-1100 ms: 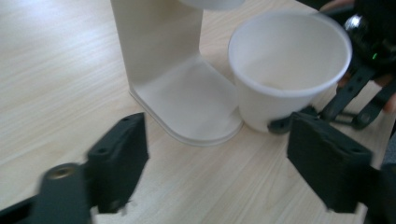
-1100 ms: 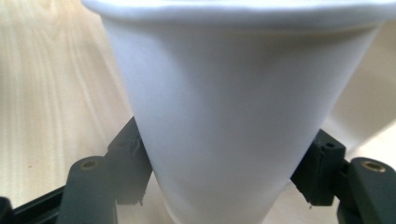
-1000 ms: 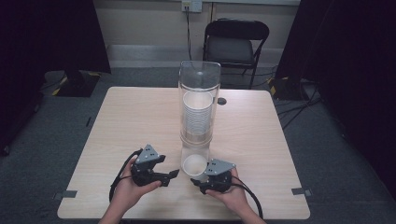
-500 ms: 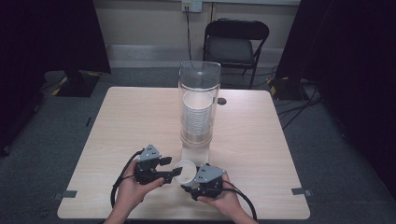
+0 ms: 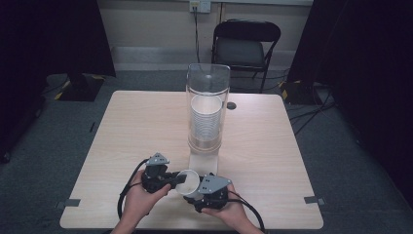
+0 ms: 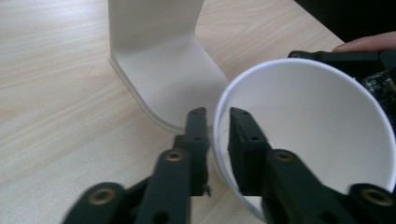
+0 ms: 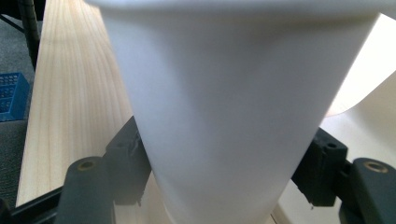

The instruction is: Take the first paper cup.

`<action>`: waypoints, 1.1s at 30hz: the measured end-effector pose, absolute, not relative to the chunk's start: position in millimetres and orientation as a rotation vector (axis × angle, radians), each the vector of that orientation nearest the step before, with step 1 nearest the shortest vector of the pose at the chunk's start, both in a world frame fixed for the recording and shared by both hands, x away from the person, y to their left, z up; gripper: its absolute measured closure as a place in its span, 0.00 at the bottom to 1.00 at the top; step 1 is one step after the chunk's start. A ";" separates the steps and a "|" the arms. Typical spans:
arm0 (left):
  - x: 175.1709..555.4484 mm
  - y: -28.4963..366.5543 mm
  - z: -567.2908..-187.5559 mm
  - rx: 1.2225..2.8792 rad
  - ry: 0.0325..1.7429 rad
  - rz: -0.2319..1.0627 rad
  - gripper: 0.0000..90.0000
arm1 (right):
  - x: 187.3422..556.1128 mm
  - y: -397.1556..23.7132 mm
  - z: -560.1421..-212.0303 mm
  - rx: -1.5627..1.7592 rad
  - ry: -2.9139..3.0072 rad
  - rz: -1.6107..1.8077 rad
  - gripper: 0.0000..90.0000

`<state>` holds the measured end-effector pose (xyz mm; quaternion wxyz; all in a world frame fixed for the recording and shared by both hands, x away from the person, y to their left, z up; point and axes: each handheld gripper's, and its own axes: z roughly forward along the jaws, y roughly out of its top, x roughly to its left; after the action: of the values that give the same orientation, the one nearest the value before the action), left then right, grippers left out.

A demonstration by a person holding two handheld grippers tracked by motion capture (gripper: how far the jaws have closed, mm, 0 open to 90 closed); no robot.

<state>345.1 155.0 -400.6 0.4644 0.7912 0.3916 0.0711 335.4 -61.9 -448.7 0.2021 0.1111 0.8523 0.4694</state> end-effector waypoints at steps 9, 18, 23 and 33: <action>347.0 165.0 -395.6 1.899 1.030 0.140 0.94 | 336.2 -63.2 -448.3 0.342 2.367 1.317 0.30; 356.8 195.7 -394.4 1.860 1.144 0.209 0.94 | 344.2 -79.2 -446.3 0.447 2.348 1.323 0.28; 364.2 208.2 -393.0 1.862 1.214 0.277 0.92 | 347.3 -86.7 -443.3 0.482 2.329 1.328 0.28; 389.1 222.2 -387.6 1.841 1.314 0.327 0.91 | 351.2 -98.3 -441.4 0.555 2.312 1.311 0.29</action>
<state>389.1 222.2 -387.6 0.4154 0.7328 0.5230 0.1303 351.2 -98.3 -441.4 0.2116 0.1997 0.8322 0.4720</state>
